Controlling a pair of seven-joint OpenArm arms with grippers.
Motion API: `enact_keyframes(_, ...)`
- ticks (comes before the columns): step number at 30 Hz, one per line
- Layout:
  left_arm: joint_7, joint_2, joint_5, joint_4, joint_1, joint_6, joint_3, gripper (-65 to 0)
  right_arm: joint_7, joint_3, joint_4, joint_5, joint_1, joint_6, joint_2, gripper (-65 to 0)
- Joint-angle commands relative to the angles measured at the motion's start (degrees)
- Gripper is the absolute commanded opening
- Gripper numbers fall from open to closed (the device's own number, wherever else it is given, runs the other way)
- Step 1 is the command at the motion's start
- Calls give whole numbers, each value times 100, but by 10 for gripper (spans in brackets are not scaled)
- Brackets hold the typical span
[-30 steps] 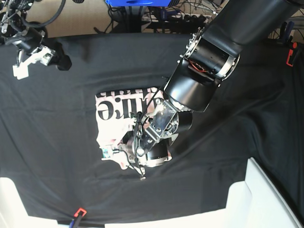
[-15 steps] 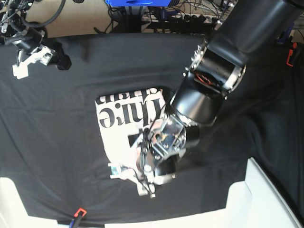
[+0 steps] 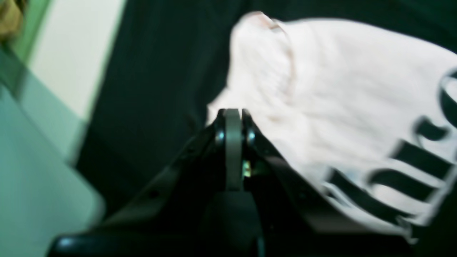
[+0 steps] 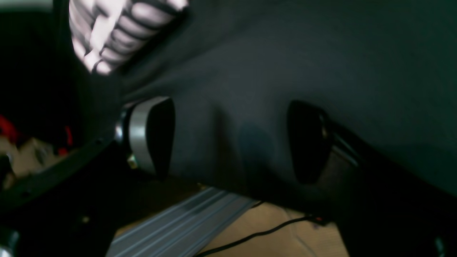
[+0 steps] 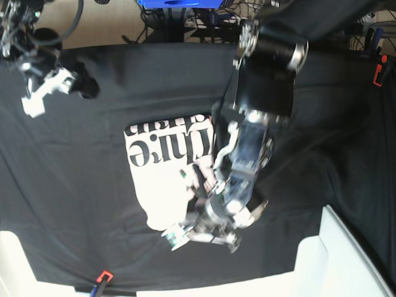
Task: Fold the T-shirt properly
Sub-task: 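Flip the grasped end over the bundle with the left gripper, then release the left gripper and raise it away from the bundle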
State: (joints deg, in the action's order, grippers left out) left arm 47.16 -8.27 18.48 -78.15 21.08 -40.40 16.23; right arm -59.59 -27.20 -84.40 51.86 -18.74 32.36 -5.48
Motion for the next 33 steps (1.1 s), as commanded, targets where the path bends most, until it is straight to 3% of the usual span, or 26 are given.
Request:
enact_keyframes(1, -52, -73, -121, -260, -3, 40, -54, -650, 91, 140, -109, 129, 85, 56, -90, -192)
enact_keyframes(4, -78, -73, -182, -594, -530, 40, -326, -650, 74, 500, -109, 129, 323, 56, -160, -316)
enact_keyframes(7, -96, -73, -191, -787, -926, 40, -388, -650, 56, 905, -101, 138, 595, 56, -266, -532)
enact_keyframes(9, -96, -73, -332, -778, -1093, 40, -397, -650, 47, 1230, -92, 155, 780, 56, -336, -643)
enact_keyframes(14, -96, 76, -1281, -778, -1242, 40, -467, -650, -76, 1766, -109, 155, 1149, 56, -327, -634)
enact_keyframes(17, -96, 225, -1290, -787, -1189, 40, -792, -650, -304, 1942, -109, 164, 1369, 56, -292, -634)
enact_keyframes(19, -105, 260, -1105, -787, -1145, 212, -1179, -650, -375, 2056, -109, 164, 1483, 56, -231, -634)
enact_keyframes(25, -509, 647, -138, -805, -882, 431, -1759, -650, -674, 2399, -92, 164, 2054, 30, -178, -633)
enact_keyframes(31, -1221, 1377, 1770, -752, -1225, 572, -1838, -650, -630, 2804, 409, 129, 2705, 30, -178, -631)
enact_keyframes(33, -1362, 1597, 2139, -770, -1444, 572, -1873, -650, -630, 2874, 585, 129, 2863, 30, -187, -631)
